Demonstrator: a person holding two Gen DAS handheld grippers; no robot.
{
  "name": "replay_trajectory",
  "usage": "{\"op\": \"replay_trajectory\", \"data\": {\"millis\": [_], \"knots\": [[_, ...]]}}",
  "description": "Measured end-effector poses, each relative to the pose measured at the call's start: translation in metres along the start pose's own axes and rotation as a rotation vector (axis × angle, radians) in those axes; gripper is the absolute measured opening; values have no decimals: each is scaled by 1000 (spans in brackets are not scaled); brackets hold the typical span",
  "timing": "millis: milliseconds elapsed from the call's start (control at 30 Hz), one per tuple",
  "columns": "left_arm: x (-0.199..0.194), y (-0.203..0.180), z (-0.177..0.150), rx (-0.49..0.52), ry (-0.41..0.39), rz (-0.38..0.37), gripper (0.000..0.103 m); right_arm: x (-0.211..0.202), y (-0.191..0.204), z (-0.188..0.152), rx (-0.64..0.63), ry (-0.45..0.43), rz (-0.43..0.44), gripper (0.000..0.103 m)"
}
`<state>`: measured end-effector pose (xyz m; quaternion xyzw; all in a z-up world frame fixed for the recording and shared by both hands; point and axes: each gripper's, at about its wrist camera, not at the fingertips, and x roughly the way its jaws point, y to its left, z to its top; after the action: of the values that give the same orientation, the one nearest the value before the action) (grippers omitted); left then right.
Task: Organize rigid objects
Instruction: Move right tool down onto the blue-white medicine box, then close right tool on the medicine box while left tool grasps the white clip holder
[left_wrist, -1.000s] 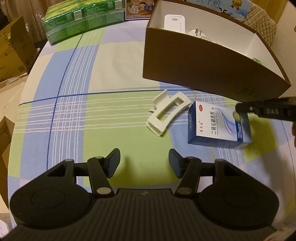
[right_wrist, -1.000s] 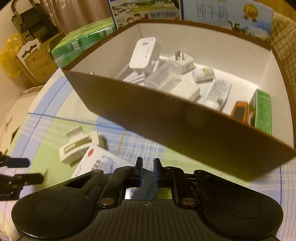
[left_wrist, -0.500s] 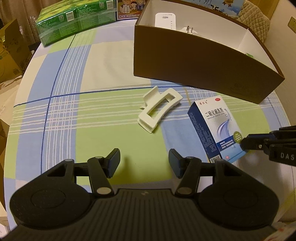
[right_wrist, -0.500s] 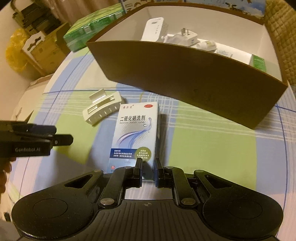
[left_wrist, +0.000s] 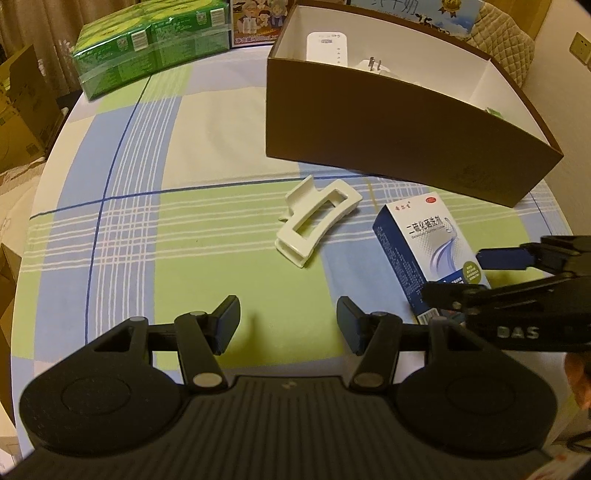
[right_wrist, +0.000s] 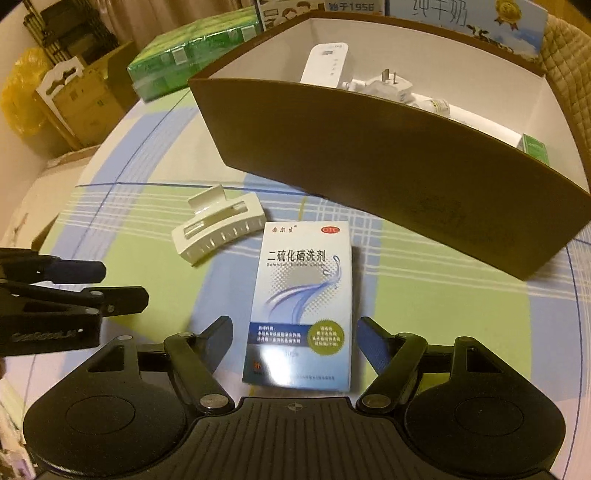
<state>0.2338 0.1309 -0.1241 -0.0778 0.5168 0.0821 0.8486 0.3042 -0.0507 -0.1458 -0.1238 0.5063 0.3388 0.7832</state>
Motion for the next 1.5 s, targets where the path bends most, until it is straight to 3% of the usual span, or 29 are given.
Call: {"op": "replay_trajectory", "data": {"millis": [267, 300, 400, 833, 1100, 1333, 1500], "knots": [[11, -3, 5, 46, -2, -16, 55, 15, -3, 1, 8, -4, -40, 70], [13, -3, 5, 55, -4, -19, 55, 15, -3, 0, 4, -9, -45, 61], [21, -2, 8, 83, -7, -27, 57, 13, -7, -2, 13, -27, -84, 61], [58, -12, 44, 298, -52, -62, 61, -11, -63, -18, 244, -34, -204, 61], [78, -26, 58, 416, -75, -99, 60, -27, -84, -25, 335, -46, -216, 61], [84, -30, 60, 390, -60, -96, 38, -32, -88, -27, 370, -50, -211, 61], [76, -32, 49, 335, -56, -79, 36, -33, -80, -28, 316, -62, -239, 61]]}}
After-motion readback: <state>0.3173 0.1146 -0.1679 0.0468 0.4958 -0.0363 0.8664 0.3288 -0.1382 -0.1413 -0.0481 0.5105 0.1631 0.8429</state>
